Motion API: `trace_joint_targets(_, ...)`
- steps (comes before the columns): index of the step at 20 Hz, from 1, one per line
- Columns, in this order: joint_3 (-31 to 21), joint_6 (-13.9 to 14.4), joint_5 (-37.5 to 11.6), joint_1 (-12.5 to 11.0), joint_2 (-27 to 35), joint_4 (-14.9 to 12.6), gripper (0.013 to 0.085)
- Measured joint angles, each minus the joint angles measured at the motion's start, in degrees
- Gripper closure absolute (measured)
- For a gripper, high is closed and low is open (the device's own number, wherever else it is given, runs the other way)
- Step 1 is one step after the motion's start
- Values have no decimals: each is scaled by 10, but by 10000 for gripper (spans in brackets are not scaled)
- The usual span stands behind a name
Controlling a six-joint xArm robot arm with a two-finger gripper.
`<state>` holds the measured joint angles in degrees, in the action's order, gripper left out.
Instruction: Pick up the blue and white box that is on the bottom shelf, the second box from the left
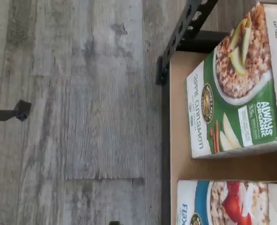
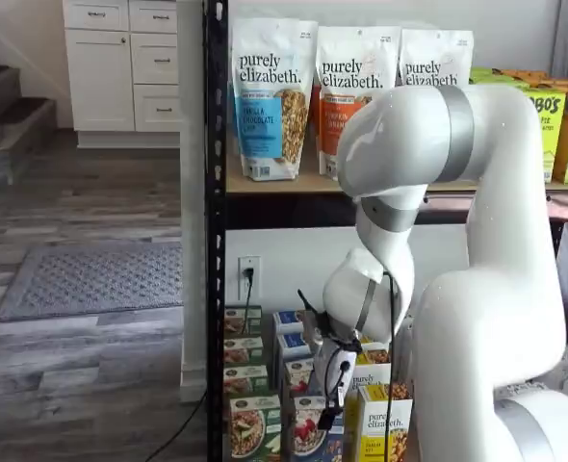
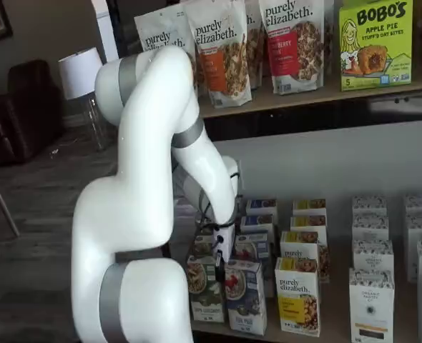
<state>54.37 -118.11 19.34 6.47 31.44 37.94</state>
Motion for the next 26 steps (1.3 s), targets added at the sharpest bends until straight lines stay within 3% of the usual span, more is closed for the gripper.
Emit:
trace_joint_targets(9,14,7,-1,-15,14,-24,130)
trace_joint_targets(16,45,31,13,-25,41,-59,130)
trace_joint_targets(21,60,19,-1,-19,62,-43,130)
trace_joint_targets(26,78,-11,-2,-15,78,-5,130)
